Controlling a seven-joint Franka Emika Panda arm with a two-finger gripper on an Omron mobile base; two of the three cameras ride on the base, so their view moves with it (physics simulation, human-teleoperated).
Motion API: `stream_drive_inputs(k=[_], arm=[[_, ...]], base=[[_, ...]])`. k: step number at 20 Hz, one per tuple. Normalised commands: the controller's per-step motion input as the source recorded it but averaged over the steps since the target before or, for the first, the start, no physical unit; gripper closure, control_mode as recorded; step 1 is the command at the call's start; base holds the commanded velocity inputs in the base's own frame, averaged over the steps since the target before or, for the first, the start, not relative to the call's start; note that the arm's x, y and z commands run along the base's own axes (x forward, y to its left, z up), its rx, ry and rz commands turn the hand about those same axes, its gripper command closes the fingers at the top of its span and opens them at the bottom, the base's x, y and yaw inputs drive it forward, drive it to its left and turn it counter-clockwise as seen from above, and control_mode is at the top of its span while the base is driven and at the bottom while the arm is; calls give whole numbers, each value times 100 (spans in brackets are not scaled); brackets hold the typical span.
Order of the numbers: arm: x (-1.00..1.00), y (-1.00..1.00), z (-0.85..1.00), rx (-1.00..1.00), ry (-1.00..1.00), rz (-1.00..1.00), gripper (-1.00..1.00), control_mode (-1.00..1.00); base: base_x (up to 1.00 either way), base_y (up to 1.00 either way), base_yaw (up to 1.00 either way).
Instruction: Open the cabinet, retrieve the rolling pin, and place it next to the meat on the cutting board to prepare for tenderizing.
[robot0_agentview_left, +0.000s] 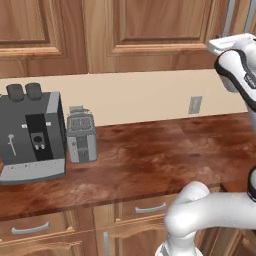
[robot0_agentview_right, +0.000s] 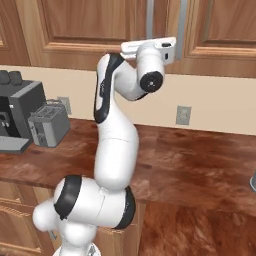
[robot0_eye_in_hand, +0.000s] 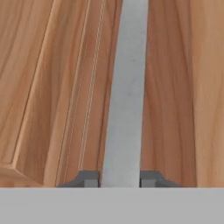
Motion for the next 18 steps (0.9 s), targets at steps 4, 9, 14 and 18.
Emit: stream_drive_inputs(k=[4, 9, 14, 18], arm=[[-64, 1, 0, 0, 0, 9, 100, -100], [-96, 1, -1, 0, -5, 7, 100, -100], [-100, 5, -11, 0, -8, 6, 100, -100], [-100, 14, -30, -1, -7, 7, 100, -100]], base=[[0, 0, 0], [0, 0, 0], [0, 0, 0], [0, 0, 0]])
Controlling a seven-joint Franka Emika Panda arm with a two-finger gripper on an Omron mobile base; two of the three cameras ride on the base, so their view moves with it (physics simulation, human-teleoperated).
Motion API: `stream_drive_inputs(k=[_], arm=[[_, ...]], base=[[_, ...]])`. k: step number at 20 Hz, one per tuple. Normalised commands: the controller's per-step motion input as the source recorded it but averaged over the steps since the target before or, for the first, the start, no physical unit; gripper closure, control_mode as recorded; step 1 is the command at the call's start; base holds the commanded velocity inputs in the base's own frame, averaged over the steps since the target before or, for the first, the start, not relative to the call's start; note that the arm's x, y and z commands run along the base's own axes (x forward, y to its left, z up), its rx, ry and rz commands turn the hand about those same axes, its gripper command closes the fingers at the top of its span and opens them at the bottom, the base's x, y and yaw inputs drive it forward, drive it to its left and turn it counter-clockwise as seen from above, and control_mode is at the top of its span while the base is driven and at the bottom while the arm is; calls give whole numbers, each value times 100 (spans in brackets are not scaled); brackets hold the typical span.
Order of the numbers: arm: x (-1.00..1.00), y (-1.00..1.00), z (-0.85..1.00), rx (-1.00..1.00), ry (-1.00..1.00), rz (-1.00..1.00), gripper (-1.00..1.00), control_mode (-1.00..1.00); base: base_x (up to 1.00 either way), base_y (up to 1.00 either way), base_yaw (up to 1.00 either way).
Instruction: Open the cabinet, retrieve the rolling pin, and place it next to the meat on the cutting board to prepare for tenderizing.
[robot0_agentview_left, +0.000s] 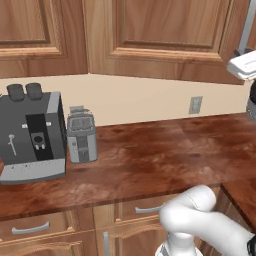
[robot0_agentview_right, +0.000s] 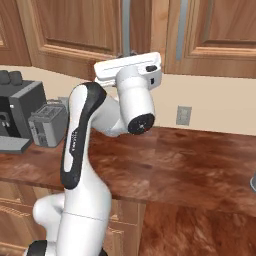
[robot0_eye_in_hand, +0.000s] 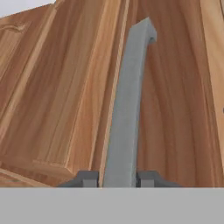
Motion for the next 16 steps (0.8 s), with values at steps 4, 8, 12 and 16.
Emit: stream_drive_inputs(k=[4, 8, 12, 16], arm=[[-100, 34, -42, -5, -4, 7, 100, -100], [-100, 49, -52, -7, -2, 6, 100, -100], [-93, 34, -30, -2, 0, 4, 100, -100], [-77, -3, 1, 0, -2, 0, -100, -100]], base=[[0, 0, 0], [0, 0, 0], [0, 0, 0], [0, 0, 0]])
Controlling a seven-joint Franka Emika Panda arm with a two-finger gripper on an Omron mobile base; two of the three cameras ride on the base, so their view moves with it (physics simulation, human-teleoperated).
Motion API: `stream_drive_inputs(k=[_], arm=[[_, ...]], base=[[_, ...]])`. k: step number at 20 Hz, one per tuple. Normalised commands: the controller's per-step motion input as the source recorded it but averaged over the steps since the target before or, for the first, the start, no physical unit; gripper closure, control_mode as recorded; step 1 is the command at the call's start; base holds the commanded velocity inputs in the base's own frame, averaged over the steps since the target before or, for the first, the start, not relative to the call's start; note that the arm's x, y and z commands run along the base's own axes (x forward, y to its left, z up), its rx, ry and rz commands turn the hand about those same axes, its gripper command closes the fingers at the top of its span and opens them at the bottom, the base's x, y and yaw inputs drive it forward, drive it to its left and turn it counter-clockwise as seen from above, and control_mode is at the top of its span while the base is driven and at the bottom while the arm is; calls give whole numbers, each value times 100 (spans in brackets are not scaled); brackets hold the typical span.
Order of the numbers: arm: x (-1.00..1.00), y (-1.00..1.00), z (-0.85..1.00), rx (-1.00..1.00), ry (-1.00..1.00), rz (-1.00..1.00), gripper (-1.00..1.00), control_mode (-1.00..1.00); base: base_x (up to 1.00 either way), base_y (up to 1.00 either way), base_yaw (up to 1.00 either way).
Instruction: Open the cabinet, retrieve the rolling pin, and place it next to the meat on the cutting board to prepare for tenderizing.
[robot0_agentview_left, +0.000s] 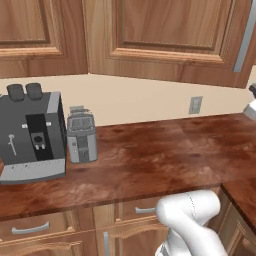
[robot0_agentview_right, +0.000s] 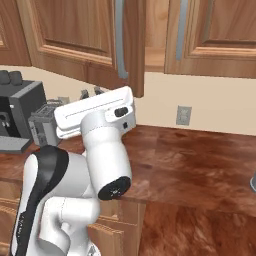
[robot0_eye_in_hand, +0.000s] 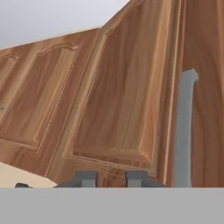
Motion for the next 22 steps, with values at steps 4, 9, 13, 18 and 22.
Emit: stream_drive_inputs(k=[4, 9, 13, 18, 22], arm=[[-26, -68, 1, 7, 0, 3, -100, -100], [-11, -88, -6, 15, 0, 13, -100, -100], [34, -72, -20, 15, 0, 20, -100, -100], [86, -34, -14, 13, 9, 10, -100, -100], [100, -33, -30, 9, 27, 10, -100, -100]], base=[[0, 0, 0], [0, 0, 0], [0, 0, 0], [0, 0, 0], [0, 0, 0]])
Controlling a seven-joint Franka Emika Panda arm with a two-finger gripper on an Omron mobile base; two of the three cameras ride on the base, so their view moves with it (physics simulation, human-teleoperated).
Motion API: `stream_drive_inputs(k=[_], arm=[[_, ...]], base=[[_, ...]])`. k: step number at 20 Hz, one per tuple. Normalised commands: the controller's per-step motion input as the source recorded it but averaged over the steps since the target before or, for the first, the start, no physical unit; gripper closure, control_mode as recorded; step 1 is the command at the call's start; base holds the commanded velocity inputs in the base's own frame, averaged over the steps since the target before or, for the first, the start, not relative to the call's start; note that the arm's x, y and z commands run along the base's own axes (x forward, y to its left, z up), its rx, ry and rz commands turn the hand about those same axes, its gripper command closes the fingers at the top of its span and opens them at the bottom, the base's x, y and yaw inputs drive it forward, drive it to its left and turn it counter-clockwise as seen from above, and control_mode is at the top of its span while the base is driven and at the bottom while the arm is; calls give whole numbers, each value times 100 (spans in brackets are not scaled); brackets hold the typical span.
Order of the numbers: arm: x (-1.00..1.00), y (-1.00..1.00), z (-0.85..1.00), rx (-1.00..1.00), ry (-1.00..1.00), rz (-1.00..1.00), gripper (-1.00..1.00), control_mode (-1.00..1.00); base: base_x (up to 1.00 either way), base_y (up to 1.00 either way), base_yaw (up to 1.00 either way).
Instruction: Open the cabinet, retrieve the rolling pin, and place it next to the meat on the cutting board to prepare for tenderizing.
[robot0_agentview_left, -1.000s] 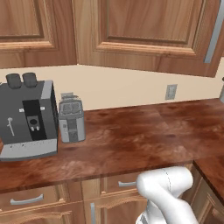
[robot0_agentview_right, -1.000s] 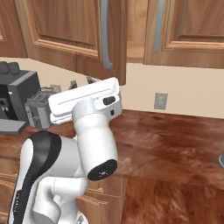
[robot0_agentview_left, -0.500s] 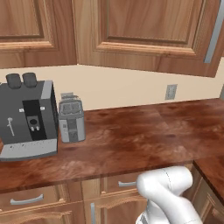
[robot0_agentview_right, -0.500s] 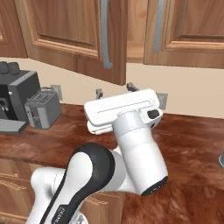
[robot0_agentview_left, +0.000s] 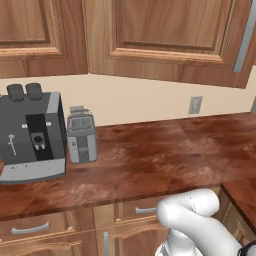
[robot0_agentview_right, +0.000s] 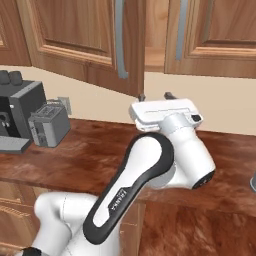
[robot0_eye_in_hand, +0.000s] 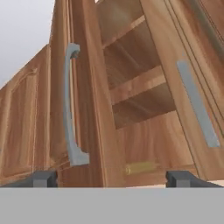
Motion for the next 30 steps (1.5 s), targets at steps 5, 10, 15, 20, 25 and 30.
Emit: stream_drive_inputs(k=[5, 10, 15, 20, 25, 30], arm=[[94, -40, -32, 5, 11, 22, -100, -100], [69, -47, -25, 3, 0, 30, -100, -100], [59, -12, -14, 0, 5, 26, -100, -100], [46, -14, -3, 0, 0, 21, -100, -100], [29, -7, 2, 0, 2, 13, -100, -100], [0, 14, 3, -3, 3, 4, -100, -100]], base=[[0, 0, 0], [0, 0, 0], [0, 0, 0], [0, 0, 0], [0, 0, 0], [0, 0, 0]])
